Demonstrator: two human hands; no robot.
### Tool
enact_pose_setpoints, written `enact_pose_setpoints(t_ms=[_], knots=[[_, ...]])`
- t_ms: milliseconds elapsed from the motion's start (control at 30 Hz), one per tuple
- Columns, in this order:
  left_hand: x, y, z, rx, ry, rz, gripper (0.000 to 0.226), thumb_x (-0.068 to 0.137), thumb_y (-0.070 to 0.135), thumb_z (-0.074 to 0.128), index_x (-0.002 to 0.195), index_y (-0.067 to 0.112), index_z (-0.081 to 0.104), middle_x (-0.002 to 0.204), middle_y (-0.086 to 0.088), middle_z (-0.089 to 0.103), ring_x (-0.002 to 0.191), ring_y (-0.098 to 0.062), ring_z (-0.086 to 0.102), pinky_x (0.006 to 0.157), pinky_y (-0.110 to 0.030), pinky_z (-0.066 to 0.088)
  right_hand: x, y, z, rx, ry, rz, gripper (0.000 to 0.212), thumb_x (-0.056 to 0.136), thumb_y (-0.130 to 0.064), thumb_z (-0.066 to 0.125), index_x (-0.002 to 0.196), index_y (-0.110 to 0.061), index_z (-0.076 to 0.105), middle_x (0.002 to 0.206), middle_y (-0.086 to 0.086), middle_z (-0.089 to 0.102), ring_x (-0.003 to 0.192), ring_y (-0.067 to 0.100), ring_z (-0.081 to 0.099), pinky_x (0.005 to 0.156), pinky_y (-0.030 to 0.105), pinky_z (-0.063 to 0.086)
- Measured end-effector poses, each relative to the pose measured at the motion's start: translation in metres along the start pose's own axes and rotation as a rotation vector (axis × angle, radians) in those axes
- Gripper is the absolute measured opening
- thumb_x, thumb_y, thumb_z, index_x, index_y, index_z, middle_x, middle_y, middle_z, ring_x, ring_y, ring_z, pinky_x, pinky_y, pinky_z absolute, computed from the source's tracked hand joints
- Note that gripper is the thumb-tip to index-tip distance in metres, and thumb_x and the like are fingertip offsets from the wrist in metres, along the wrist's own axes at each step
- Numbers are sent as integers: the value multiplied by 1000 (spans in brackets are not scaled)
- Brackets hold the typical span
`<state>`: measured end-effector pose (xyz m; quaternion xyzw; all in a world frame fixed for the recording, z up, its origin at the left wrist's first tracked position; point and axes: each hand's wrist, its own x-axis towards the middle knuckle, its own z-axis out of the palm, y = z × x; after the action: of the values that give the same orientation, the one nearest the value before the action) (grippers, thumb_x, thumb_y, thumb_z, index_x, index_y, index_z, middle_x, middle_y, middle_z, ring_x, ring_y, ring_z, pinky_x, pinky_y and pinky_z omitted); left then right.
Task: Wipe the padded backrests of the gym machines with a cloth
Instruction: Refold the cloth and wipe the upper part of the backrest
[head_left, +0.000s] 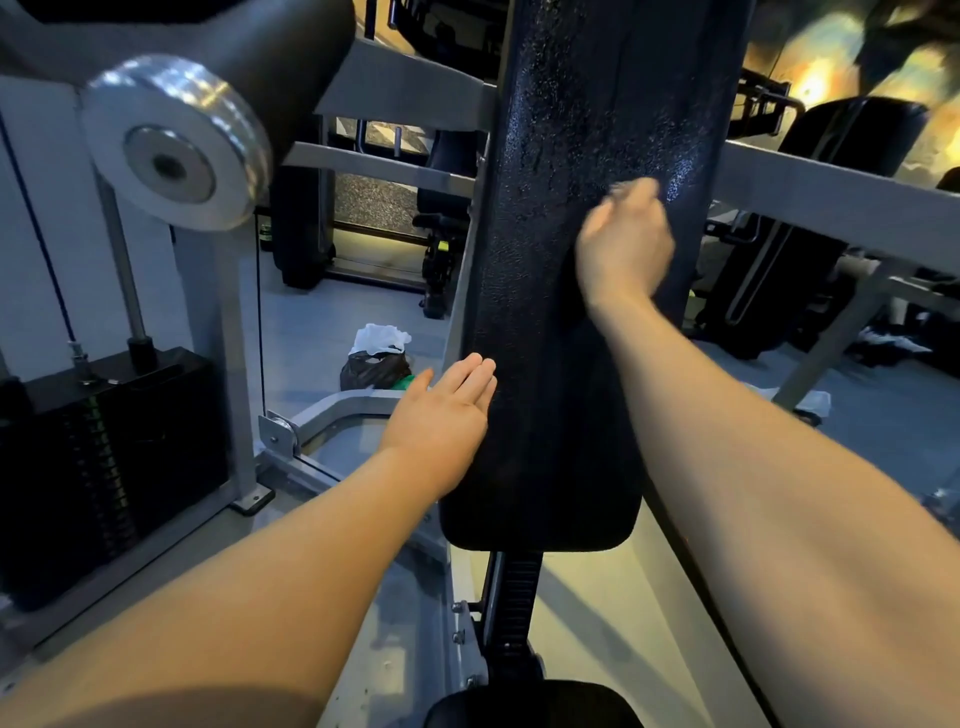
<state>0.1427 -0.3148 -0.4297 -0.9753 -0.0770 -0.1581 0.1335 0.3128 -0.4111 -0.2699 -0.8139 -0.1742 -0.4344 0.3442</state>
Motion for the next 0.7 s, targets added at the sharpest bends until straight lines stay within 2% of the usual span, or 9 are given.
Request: enact_pose_setpoints(t_ms=[133, 200, 300, 367, 433, 533, 600, 633, 700], knots=[[0, -1, -1, 1, -9, 10, 83, 99, 29, 57, 161, 11, 5, 169, -5, -5, 155, -23, -4, 124, -47, 19, -31, -34, 13, 92, -134, -409, 21, 100, -26, 48, 109, -10, 58, 105, 9, 68, 93, 34, 66, 71, 42, 50], [0, 0, -2, -4, -1, 9, 82, 99, 31, 56, 161, 11, 6, 169, -5, -5, 155, -23, -3, 124, -47, 19, -21, -19, 8, 18, -142, -416, 21, 101, -28, 46, 107, -10, 54, 105, 10, 67, 92, 38, 64, 65, 42, 46], [-2, 1, -2, -23, -6, 3, 83, 99, 32, 56, 161, 10, 5, 169, -5, -5, 155, -23, -4, 124, -47, 19, 1, 14, -2, -50, -62, -198, 22, 100, -26, 45, 112, -9, 51, 111, 13, 66, 97, 38, 62, 65, 37, 36], [-3, 2, -2, -35, -14, -8, 85, 99, 34, 57, 161, 10, 4, 169, -4, -7, 155, -23, -6, 124, -47, 19, 2, 14, -1, -34, -15, -105, 21, 100, -22, 45, 114, -8, 52, 112, 12, 66, 99, 37, 62, 69, 38, 39], [-3, 4, -1, -36, -9, -15, 84, 100, 34, 55, 161, 10, 3, 169, -4, -10, 155, -22, -9, 124, -47, 19, -13, -9, 9, 50, -27, -188, 20, 98, -19, 48, 113, -8, 56, 110, 12, 67, 97, 35, 64, 74, 40, 45], [-3, 5, 1, -32, -25, -25, 83, 100, 30, 53, 161, 10, 0, 168, -4, -12, 154, -21, -12, 123, -47, 18, -47, -44, 22, 133, -154, -553, 15, 96, -16, 52, 105, -8, 60, 100, 12, 67, 87, 34, 64, 68, 41, 49], [-2, 5, 3, -31, -30, -41, 84, 99, 27, 54, 161, 11, 0, 168, -3, -13, 154, -20, -13, 123, -47, 18, -47, -47, 20, 85, -207, -729, 12, 98, -17, 52, 99, -8, 58, 94, 12, 65, 81, 35, 61, 63, 42, 47], [-2, 5, 5, -32, -19, -43, 83, 99, 26, 55, 161, 11, 0, 168, -2, -14, 154, -20, -13, 123, -47, 19, -38, -45, 18, 51, -196, -743, 14, 100, -20, 50, 98, -8, 56, 93, 13, 64, 81, 36, 60, 62, 42, 44], [-3, 4, 7, -50, -1, -36, 82, 100, 24, 54, 161, 12, 2, 168, -2, -13, 154, -20, -12, 123, -48, 20, -15, -37, 12, 17, -141, -577, 19, 103, -24, 46, 101, -7, 55, 98, 16, 64, 86, 38, 59, 63, 42, 38]])
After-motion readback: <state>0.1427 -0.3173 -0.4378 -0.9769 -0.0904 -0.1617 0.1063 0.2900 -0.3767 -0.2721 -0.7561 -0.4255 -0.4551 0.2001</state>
